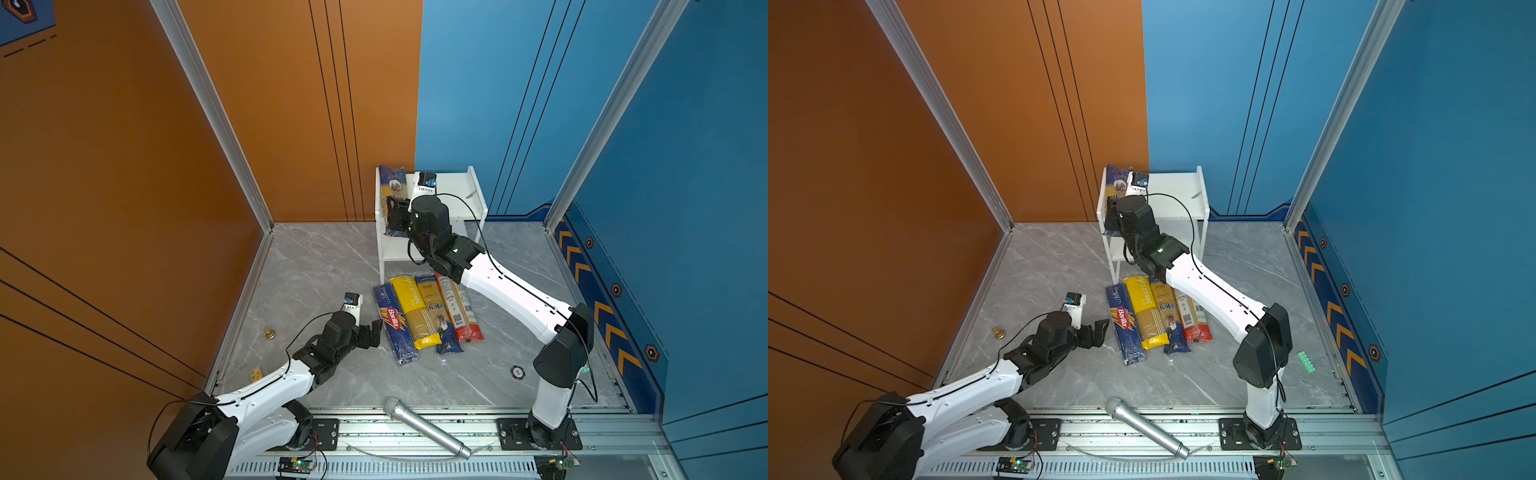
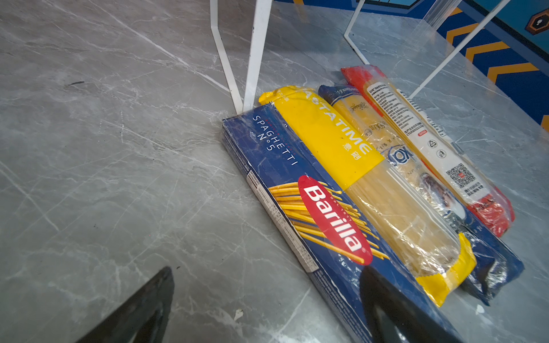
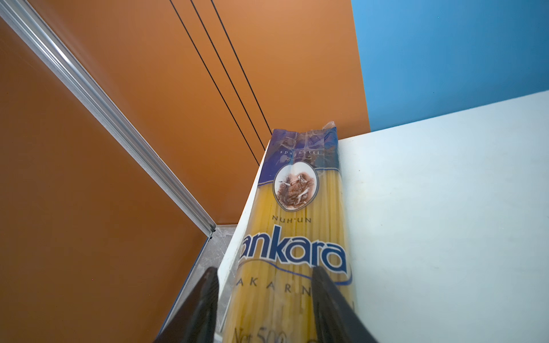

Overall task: Arrange pasta packages on shelves
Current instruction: Place the pasta bag on the shelf.

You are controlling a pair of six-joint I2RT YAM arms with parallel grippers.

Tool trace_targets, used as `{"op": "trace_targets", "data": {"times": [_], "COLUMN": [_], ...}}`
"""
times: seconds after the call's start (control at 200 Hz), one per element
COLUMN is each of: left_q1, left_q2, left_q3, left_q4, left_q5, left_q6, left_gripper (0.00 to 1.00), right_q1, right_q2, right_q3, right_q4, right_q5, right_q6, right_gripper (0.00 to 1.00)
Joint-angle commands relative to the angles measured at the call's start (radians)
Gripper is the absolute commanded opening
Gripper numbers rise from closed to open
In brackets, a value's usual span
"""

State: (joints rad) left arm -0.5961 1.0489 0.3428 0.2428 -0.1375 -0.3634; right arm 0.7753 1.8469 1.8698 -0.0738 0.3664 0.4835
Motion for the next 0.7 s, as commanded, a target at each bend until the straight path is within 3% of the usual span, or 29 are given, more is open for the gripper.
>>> {"op": "trace_targets", "data": {"times": [0.0, 0.401, 0.696], "left_q1": [-0.008, -0.008, -0.009], "left_q2": [-0.012, 0.003, 0.028], "left_q3": [0.004, 0.022, 0.039], "left_q4": [0.005, 0.004, 0.005], "left_q5": [0.013, 0.018, 0.023], "left_q6": [0.009, 0.008, 0.004], "left_gripper": [0.98, 0.98, 0.98], "right_q1": [-0.014, -0.066, -0.114], "right_q2": [-0.007, -0.179, -0.435], "right_q3": [0.020, -0.019, -0.229], "right_q4": [0.008, -0.128, -0.291], "right_q5": [-0.037, -0.195, -0.278], "right_q6": [-0.046, -0.190, -0.246], "right_gripper": [0.53, 0.62, 0.65]}}
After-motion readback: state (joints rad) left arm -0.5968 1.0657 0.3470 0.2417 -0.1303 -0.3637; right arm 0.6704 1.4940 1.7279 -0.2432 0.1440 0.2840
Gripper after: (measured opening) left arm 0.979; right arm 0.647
